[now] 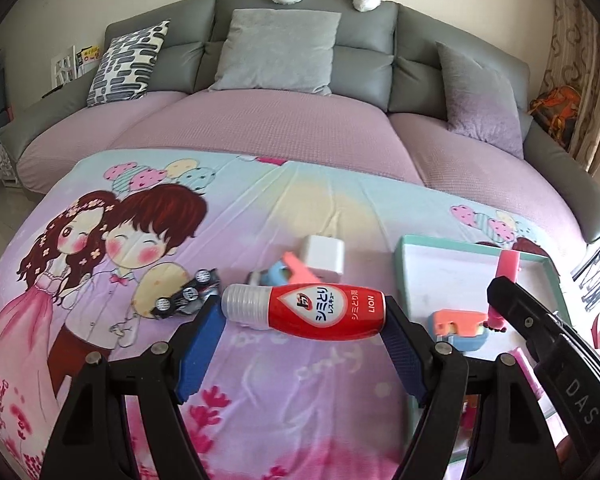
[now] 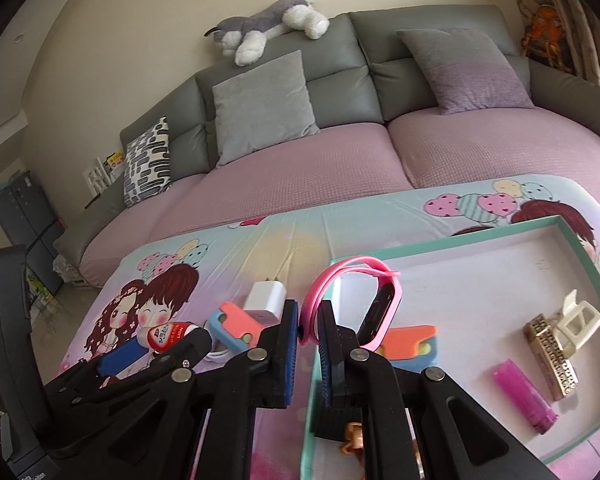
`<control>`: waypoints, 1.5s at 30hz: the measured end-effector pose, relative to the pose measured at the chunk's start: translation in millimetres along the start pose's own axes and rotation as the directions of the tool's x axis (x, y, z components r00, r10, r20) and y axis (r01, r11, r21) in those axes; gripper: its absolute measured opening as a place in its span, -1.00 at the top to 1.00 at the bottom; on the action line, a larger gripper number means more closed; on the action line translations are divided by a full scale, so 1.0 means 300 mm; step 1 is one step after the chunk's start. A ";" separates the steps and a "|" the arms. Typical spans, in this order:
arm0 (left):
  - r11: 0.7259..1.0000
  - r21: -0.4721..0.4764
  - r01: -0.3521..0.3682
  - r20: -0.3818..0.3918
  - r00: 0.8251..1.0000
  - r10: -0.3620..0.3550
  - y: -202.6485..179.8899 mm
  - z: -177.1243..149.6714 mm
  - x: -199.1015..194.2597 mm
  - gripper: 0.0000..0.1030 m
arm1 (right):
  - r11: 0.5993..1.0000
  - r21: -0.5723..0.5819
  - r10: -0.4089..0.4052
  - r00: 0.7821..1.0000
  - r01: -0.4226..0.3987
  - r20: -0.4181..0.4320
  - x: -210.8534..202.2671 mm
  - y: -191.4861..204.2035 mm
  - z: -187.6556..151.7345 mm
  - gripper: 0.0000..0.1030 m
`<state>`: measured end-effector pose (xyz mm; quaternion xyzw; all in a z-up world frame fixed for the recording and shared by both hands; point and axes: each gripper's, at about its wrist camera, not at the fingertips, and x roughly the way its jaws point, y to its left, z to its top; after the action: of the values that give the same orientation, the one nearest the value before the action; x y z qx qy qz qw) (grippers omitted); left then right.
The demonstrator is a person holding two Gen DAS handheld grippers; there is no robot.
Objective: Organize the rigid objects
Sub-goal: 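Carry the LION bottle and pink watch band toward the tray, then lower the LION bottle and watch band over the tray interior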
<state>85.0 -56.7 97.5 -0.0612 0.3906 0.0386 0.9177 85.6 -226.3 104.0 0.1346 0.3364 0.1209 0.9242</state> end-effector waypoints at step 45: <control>0.956 0.241 0.168 -0.085 0.985 -0.152 -0.478 -0.109 0.098 -0.52 | 0.950 0.168 -0.252 0.964 0.264 -0.090 -0.079 -0.425 -0.024 0.78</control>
<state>98.9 -202.6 65.7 0.0209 0.4161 -0.0869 0.9049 80.3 -351.8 70.6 0.1677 0.3915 -0.0270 0.9044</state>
